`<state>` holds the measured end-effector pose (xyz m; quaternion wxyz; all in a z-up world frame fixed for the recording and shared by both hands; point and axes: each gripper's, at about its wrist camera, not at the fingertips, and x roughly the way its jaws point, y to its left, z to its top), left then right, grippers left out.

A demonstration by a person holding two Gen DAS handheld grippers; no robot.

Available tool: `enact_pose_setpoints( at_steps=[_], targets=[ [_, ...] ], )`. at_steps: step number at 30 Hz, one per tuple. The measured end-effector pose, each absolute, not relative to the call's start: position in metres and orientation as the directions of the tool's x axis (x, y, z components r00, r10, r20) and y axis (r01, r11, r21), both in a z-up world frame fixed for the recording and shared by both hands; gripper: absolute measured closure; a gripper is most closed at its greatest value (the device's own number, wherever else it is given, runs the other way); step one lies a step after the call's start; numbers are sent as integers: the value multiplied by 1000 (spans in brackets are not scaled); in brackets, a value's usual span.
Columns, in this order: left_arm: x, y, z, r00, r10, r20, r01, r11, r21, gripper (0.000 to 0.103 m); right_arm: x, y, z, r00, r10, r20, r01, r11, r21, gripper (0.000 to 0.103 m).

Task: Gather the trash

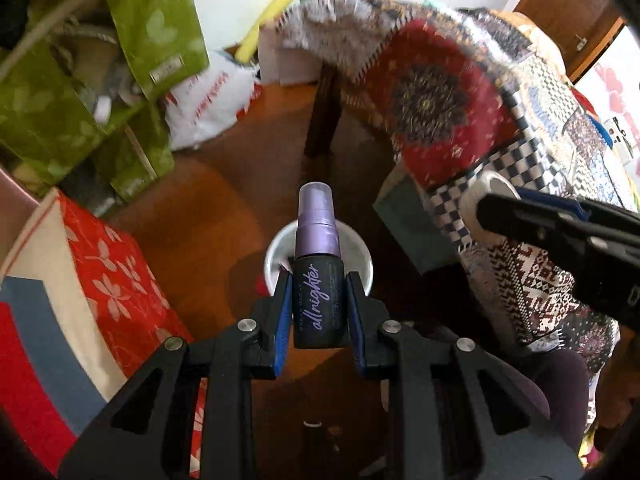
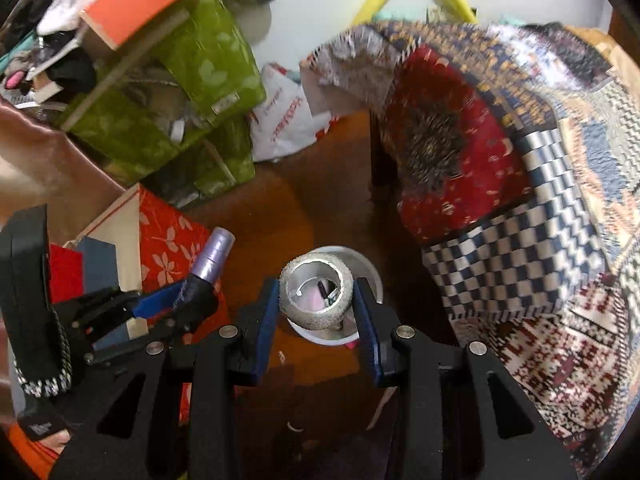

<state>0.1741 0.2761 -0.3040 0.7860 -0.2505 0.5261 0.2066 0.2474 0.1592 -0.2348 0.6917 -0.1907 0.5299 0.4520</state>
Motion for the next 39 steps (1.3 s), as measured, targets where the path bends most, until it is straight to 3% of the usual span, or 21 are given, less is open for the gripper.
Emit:
enact_pose_setpoints(
  at_steps=[7,9,21,30,39],
  targets=[
    [187,288,-325,343,-4,-939,-611,759,-226,78,267,181,-264,-119,391,-913,-776,536,331,63],
    [193,290,-329,345,-28,-938,-604,758,-245,78,268,182,-264,-107,388,-915,-779,540,320,58],
    [219,289,-332,288,-26,-957,-606,769,-203,71,269,151,-232,23,407,-913,-800,555,228,58],
    [192,260,-253,397,102,-912,-568,808,-156,71,250,99,-172,151,483,-862,-800,573,181,58],
    [154,199,-138,601,169,-781,-440,886,-147,71,210,25,-94,329,579,-746,-750,640,166,58]
  ],
)
